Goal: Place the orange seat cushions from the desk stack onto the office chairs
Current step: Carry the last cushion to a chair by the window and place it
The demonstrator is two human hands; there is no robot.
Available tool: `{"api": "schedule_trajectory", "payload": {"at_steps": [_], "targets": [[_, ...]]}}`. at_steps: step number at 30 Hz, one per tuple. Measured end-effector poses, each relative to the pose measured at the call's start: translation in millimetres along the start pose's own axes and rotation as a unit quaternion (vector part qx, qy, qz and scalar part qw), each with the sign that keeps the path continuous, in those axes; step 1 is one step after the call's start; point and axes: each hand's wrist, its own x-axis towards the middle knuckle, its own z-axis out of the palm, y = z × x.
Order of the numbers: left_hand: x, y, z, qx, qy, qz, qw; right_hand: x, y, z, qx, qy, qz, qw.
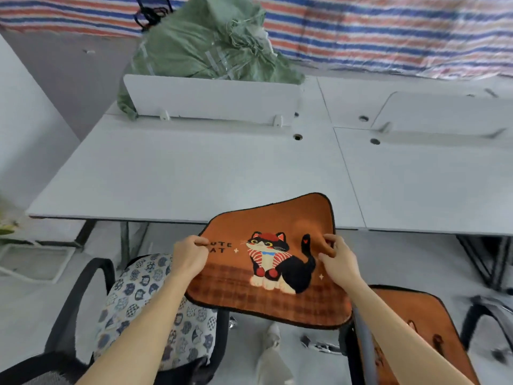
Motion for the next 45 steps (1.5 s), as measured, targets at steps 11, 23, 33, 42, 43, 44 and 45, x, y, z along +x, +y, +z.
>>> {"api": "schedule_trajectory", "payload": {"at_steps": [11,23,33,42,43,44,45], "targets": [[-162,119,55,-0.100,-0.119,0.133,0.979,-202,76,-199,0.188,0.219,-0.035,0.957],[-409,307,331,-0.056,-0.307,0.212,0.926,-383,333,-428,0.167,0.417,0.039,0.893],[-565,419,508,0.050,-0.421,0.284,0.860,-440,500,-562,0.130,0.563,0.159,0.801],[-601,547,699,0.027,-0.494,0.286,0.821,-396,621,-697,0.035,0.637,0.198,0.744],[-608,568,727,0.017,-0.507,0.285,0.813,-390,637,-715,0.027,0.646,0.209,0.734],[-617,585,749,0.009,-0.518,0.283,0.807,-387,649,-730,0.016,0.653,0.216,0.726],[-628,602,767,0.005,-0.528,0.287,0.799,-384,660,-745,0.007,0.656,0.226,0.720]]}}
